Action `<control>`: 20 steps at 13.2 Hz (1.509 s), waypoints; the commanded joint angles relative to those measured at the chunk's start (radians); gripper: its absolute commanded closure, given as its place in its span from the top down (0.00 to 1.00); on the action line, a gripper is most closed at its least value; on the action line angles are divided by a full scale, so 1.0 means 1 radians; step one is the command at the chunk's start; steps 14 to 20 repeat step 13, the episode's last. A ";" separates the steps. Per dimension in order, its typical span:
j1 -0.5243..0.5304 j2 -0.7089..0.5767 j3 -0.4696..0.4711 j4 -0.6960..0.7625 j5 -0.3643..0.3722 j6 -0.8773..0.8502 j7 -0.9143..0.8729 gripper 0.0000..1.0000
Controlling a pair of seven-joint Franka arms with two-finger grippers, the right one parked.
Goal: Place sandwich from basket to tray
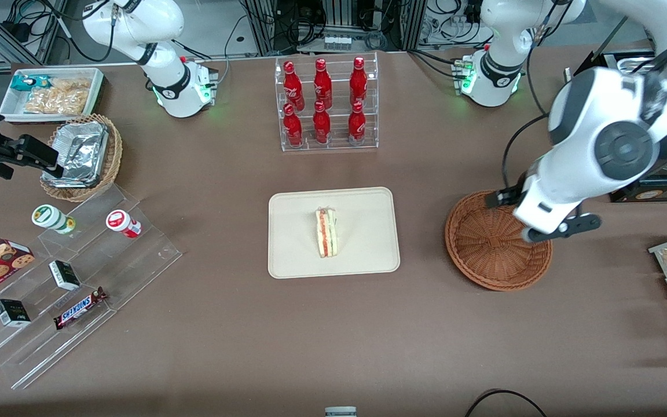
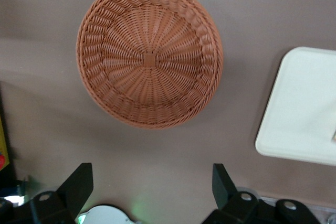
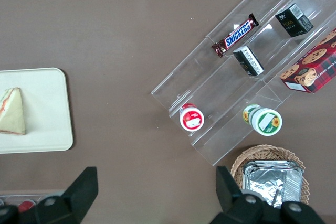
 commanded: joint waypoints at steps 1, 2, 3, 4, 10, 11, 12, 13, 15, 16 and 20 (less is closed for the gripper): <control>0.007 -0.108 0.066 -0.044 -0.032 -0.036 0.137 1.00; 0.005 -0.123 0.097 -0.041 -0.050 -0.055 0.194 1.00; -0.028 -0.146 0.153 -0.038 -0.055 -0.079 0.251 1.00; -0.057 -0.168 0.210 -0.036 -0.055 -0.105 0.298 1.00; -0.061 -0.189 0.280 0.036 -0.038 -0.121 0.403 1.00; -0.062 -0.194 0.298 0.037 -0.043 -0.118 0.411 1.00; -0.062 -0.195 0.312 0.039 -0.052 -0.116 0.428 1.00; -0.062 -0.197 0.321 0.039 -0.055 -0.113 0.444 1.00; -0.062 -0.197 0.321 0.039 -0.055 -0.113 0.444 1.00; -0.062 -0.197 0.321 0.039 -0.055 -0.113 0.444 1.00; -0.062 -0.197 0.321 0.039 -0.055 -0.113 0.444 1.00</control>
